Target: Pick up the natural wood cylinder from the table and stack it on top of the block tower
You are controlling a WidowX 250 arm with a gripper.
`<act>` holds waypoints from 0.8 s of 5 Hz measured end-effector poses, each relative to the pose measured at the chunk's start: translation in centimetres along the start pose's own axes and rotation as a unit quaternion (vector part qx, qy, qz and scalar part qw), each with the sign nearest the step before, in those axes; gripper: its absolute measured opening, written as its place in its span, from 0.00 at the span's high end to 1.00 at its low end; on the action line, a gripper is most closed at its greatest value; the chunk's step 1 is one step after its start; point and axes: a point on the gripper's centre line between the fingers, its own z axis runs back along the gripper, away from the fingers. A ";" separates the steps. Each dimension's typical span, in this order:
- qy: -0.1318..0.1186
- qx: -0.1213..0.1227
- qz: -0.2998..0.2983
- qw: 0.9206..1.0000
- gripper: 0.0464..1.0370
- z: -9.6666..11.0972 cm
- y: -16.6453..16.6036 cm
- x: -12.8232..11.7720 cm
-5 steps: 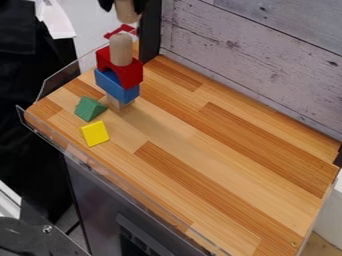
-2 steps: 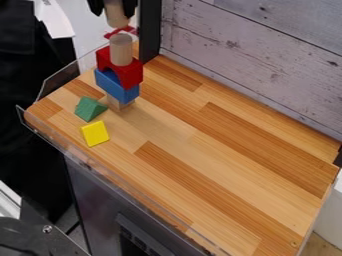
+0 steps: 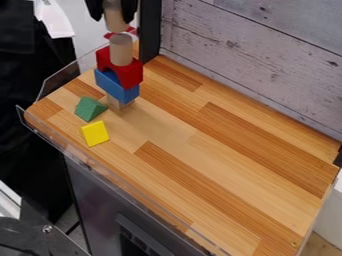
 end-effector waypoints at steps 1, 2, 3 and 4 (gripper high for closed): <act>0.002 0.000 -0.001 1.000 0.53 0.0 -0.2 -0.1; 0.008 -0.004 0.001 1.000 0.53 -0.1 -0.3 -0.3; 0.027 -0.008 -0.003 1.000 0.53 -0.8 -0.6 -0.5; 0.035 -0.010 -0.008 0.999 0.53 -1.2 -0.9 -0.6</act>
